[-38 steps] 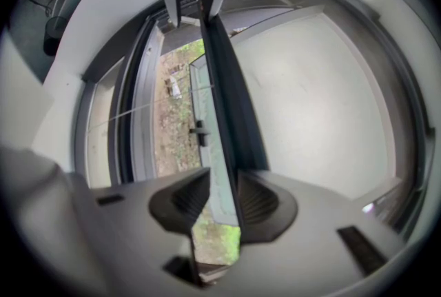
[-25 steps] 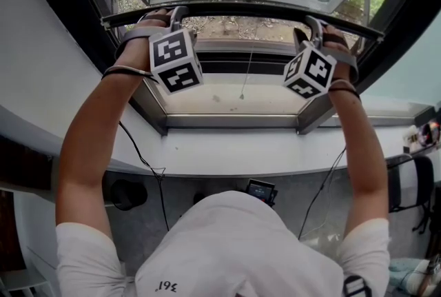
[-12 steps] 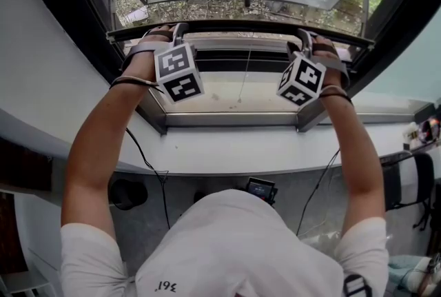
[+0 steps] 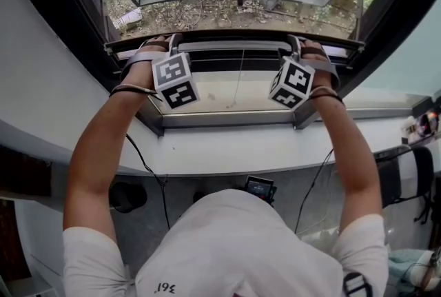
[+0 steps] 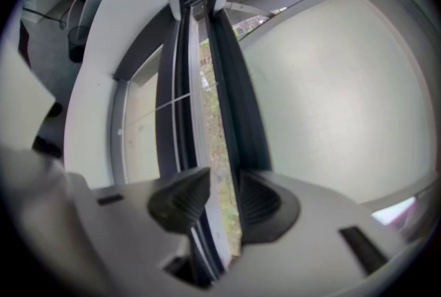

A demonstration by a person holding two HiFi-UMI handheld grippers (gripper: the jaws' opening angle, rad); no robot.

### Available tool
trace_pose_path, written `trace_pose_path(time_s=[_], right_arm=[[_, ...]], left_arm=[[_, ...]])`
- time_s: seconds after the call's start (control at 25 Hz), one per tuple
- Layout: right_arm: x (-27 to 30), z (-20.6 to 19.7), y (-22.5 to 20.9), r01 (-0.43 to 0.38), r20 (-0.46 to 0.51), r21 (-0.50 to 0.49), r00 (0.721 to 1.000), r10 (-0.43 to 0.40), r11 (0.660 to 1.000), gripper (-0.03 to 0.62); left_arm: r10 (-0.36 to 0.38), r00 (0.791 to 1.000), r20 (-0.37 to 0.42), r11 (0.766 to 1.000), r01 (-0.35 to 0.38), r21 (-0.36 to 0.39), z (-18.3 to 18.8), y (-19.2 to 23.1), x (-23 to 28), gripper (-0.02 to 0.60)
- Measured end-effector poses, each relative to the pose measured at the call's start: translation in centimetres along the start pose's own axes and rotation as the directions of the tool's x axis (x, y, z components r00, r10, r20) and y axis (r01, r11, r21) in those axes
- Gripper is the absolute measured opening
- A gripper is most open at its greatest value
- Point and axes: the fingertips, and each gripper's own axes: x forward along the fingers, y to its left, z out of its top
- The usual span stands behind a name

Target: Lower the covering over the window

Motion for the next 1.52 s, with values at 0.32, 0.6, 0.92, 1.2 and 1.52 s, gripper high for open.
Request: trace_pose_path(time_s=[0.32, 0.6, 0.92, 1.2, 1.52], right_arm=[[0.4, -0.3, 1.6, -0.027, -0.011, -0.007, 1.000, 0.027, 1.000, 0.131], [0.7, -0.4, 1.8, -0.034, -0.017, -0.010, 0.999, 0.034, 0.999, 0.132], [0.9, -0.4, 2.4, -0.032, -0.022, -0.005, 0.999, 0.032, 0.999, 0.132], [1.2, -0.6, 3.2, -0.048, -0.027, 0.000, 0.999, 0.048, 0.999, 0.132], [1.3, -0.7, 4.1, -0.060, -0.032, 0.009, 0.998, 0.061, 0.998, 0.132]], left_arm=[[-0.020, 1.000, -0.009, 1.000, 0.020, 0.003, -0.4, -1.5, 0.8, 0.216], [-0.021, 1.000, -0.010, 1.000, 0.021, 0.001, -0.4, -1.6, 1.1, 0.219], [-0.028, 1.000, -0.007, 1.000, 0.028, -0.001, -0.6, -2.1, 1.5, 0.219], [-0.052, 0.999, -0.007, 0.999, 0.052, -0.006, -0.7, -2.9, 1.9, 0.230], [-0.068, 0.998, -0.009, 0.998, 0.068, -0.011, -0.8, -3.8, 2.3, 0.232]])
